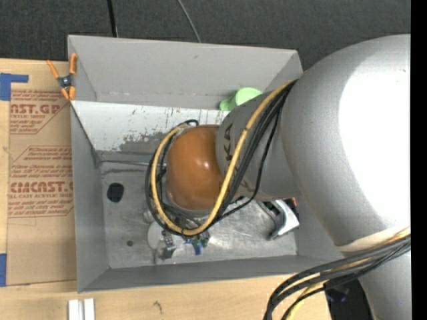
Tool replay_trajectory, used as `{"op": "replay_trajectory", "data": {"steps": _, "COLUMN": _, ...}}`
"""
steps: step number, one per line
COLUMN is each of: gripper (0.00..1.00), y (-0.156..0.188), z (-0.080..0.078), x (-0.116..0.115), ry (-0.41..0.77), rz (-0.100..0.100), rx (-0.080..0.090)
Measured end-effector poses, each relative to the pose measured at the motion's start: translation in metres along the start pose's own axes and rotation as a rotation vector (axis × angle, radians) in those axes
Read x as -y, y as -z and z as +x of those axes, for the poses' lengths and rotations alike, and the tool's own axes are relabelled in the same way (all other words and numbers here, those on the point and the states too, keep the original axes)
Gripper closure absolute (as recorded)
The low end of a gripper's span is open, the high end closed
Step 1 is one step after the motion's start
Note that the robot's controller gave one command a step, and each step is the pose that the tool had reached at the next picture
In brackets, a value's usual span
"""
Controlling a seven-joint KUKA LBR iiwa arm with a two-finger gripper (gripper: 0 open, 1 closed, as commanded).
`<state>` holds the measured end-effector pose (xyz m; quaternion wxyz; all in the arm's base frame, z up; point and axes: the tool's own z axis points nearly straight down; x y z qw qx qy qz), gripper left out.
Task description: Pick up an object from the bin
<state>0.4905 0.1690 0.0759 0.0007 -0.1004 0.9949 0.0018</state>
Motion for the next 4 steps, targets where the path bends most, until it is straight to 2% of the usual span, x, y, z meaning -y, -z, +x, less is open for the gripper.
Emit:
{"op": "replay_trajectory", "data": {"steps": 1, "gripper": 1.00, "y": 0.050, "z": 0.001, "x": 0.003, "ry": -0.001, "rz": 0.004, "rx": -0.009}}
{"op": "replay_trajectory", "data": {"steps": 2, "gripper": 1.00, "y": 0.091, "z": -0.003, "x": 0.005, "ry": -0.009, "rz": 0.003, "rx": 0.002}}
{"op": "replay_trajectory", "data": {"steps": 3, "gripper": 1.00, "y": 0.080, "z": -0.006, "x": 0.004, "ry": 0.012, "rz": 0.003, "rx": -0.001}}
{"op": "replay_trajectory", "data": {"steps": 4, "gripper": 1.00, "y": 0.145, "z": 0.003, "x": 0.006, "ry": 0.056, "rz": 0.003, "rx": 0.000}}
